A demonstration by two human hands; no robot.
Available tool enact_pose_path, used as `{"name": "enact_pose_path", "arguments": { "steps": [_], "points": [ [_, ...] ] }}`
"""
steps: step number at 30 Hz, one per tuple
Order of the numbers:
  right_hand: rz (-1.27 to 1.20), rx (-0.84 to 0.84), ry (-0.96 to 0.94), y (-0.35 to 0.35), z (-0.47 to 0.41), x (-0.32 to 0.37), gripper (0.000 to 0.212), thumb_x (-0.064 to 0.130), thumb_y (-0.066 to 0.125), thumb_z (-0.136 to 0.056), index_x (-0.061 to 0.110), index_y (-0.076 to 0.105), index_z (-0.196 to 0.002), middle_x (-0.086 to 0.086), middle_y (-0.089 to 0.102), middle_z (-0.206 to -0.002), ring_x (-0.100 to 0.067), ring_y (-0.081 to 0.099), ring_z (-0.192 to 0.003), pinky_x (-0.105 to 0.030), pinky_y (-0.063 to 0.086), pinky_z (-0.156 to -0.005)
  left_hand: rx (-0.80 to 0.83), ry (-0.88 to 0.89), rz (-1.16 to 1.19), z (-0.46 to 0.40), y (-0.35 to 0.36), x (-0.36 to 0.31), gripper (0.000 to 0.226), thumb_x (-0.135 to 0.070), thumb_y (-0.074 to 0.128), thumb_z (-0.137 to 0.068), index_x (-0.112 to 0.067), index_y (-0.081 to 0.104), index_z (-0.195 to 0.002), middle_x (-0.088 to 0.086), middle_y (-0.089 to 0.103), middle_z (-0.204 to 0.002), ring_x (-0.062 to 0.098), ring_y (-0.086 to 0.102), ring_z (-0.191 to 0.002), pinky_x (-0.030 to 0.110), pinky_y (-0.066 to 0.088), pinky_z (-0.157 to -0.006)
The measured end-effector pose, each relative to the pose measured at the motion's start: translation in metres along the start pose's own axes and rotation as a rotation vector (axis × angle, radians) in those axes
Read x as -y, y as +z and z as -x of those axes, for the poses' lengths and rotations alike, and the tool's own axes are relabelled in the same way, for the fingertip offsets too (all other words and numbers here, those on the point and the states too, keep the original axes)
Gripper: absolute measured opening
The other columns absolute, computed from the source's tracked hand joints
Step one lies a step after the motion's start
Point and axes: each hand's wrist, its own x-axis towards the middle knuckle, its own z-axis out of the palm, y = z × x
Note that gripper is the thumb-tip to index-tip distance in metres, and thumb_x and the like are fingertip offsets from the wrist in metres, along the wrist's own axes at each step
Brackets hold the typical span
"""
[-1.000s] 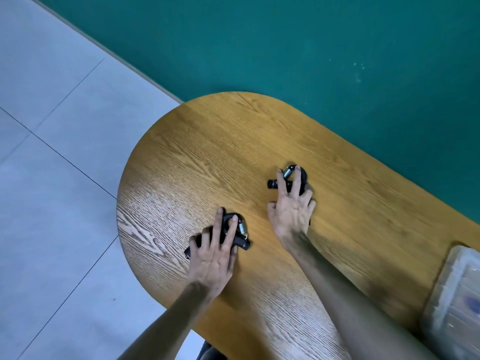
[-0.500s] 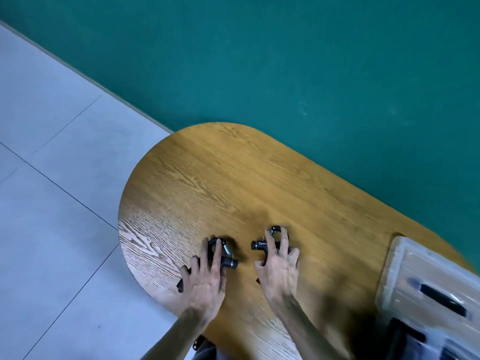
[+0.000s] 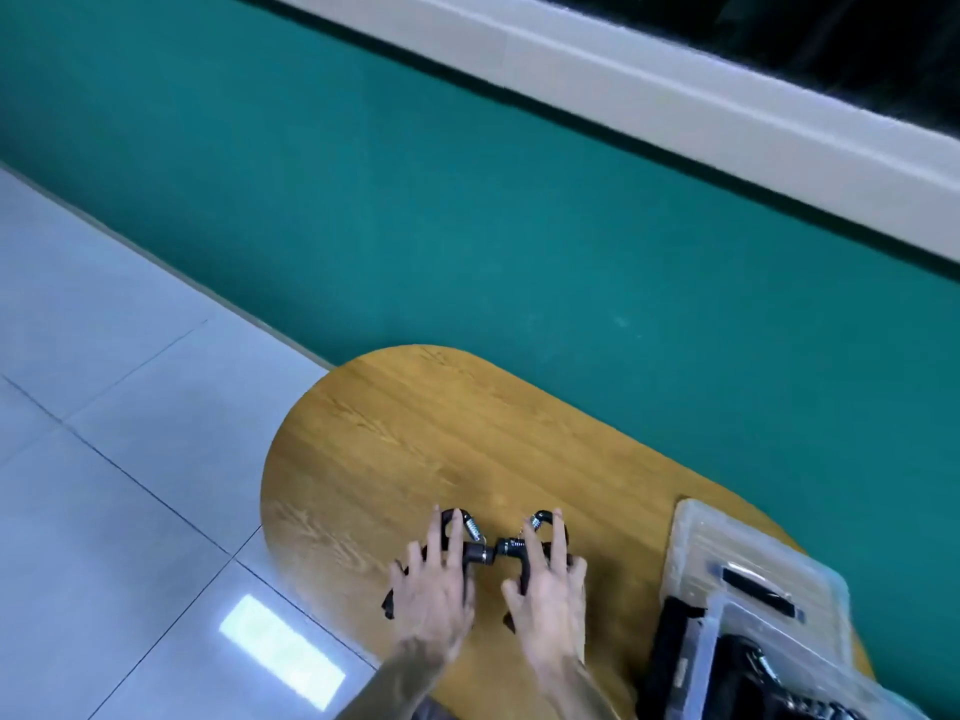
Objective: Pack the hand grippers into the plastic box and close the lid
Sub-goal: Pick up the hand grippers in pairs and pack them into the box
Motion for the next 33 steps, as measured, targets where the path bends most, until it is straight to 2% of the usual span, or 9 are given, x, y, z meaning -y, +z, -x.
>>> {"name": "enact_pose_path", "arguments": {
  "steps": [1, 5, 10, 17, 20, 23, 27, 31, 33],
  "points": [
    [0.008, -0.028, 0.016, -0.009, 0.006, -0.004, 0.07, 0.031, 0.048, -0.093, 0.037, 0.018, -0.157, 0.004, -0.015, -0.168, -0.024, 0.033, -0.105, -0.033, 0.042, -0.093, -0.056, 0.048, -0.02, 0.007, 0.001, -0.006, 0.075, -0.047, 0.024, -0.106, -0.024, -0.03, -0.153, 0.007, -0.016, -0.169, 0.023, 0.04, -0.122, 0.045, 0.039, -0.104],
    [-0.004, -0.078, 0.043, -0.028, 0.023, -0.022, 0.07, 0.031, 0.05, -0.093, 0.036, 0.021, -0.156, 0.006, -0.017, -0.167, -0.023, 0.032, -0.103, -0.033, 0.043, -0.094, -0.188, 0.049, -0.104, 0.026, 0.003, -0.03, 0.074, -0.043, 0.025, -0.105, -0.025, -0.025, -0.156, 0.008, -0.011, -0.169, 0.025, 0.039, -0.117, 0.043, 0.036, -0.095],
    [-0.062, -0.161, 0.106, -0.037, 0.049, -0.059, 0.072, 0.03, 0.054, -0.092, 0.038, 0.022, -0.156, 0.008, -0.014, -0.167, -0.021, 0.032, -0.101, -0.033, 0.046, -0.093, -0.174, 0.064, -0.148, 0.044, 0.012, -0.074, 0.078, -0.04, 0.03, -0.104, -0.027, -0.03, -0.153, 0.007, -0.016, -0.169, 0.025, 0.039, -0.12, 0.043, 0.038, -0.096],
    [-0.161, -0.187, 0.216, -0.045, 0.085, -0.141, 0.072, 0.027, 0.056, -0.091, 0.035, 0.026, -0.156, 0.008, -0.008, -0.168, -0.028, 0.032, -0.116, -0.036, 0.038, -0.106, -0.146, 0.171, -0.15, 0.057, 0.038, -0.159, 0.073, -0.042, 0.03, -0.104, -0.034, -0.02, -0.158, 0.008, 0.011, -0.165, 0.026, 0.038, -0.123, 0.043, 0.038, -0.1],
    [-0.18, -0.219, 0.233, -0.053, 0.1, -0.181, 0.073, 0.025, 0.057, -0.088, 0.035, 0.03, -0.155, 0.008, -0.005, -0.168, -0.02, 0.028, -0.104, -0.034, 0.04, -0.102, -0.105, 0.24, -0.151, 0.064, 0.054, -0.201, 0.072, -0.04, 0.029, -0.105, -0.034, -0.021, -0.157, 0.008, 0.011, -0.164, 0.025, 0.038, -0.123, 0.042, 0.038, -0.101],
    [-0.187, -0.24, 0.279, -0.058, 0.107, -0.221, 0.074, 0.023, 0.062, -0.085, 0.036, 0.034, -0.153, 0.009, -0.004, -0.168, -0.018, 0.025, -0.1, -0.035, 0.042, -0.102, -0.069, 0.317, -0.134, 0.069, 0.074, -0.244, 0.073, -0.039, 0.028, -0.105, -0.034, -0.024, -0.155, 0.01, 0.007, -0.167, 0.023, 0.04, -0.121, 0.041, 0.038, -0.102],
    [-0.208, -0.318, 0.381, -0.061, 0.116, -0.273, 0.077, 0.021, 0.072, -0.079, 0.032, 0.043, -0.149, 0.003, 0.011, -0.168, -0.025, 0.037, -0.099, -0.043, 0.05, -0.093, -0.054, 0.341, -0.134, 0.072, 0.097, -0.287, 0.071, -0.04, 0.027, -0.105, -0.035, -0.02, -0.157, 0.009, 0.007, -0.167, 0.026, 0.038, -0.125, 0.045, 0.037, -0.103],
    [-0.221, -0.346, 0.488, -0.059, 0.126, -0.329, 0.078, 0.017, 0.079, -0.072, 0.025, 0.051, -0.145, -0.007, 0.029, -0.163, -0.025, 0.037, -0.085, -0.047, 0.054, -0.078, -0.021, 0.328, -0.165, 0.067, 0.122, -0.322, 0.072, -0.039, 0.031, -0.104, -0.029, -0.012, -0.16, 0.009, 0.002, -0.169, 0.028, 0.037, -0.128, 0.045, 0.037, -0.101],
    [-0.235, -0.314, 0.532, -0.056, 0.129, -0.353, 0.077, 0.016, 0.076, -0.073, 0.026, 0.051, -0.145, -0.006, 0.029, -0.163, -0.029, 0.04, -0.088, -0.047, 0.054, -0.079, -0.002, 0.319, -0.178, 0.064, 0.134, -0.337, 0.072, -0.039, 0.033, -0.103, -0.027, -0.008, -0.161, 0.01, -0.003, -0.169, 0.03, 0.033, -0.136, 0.046, 0.036, -0.103]
  ]
}}
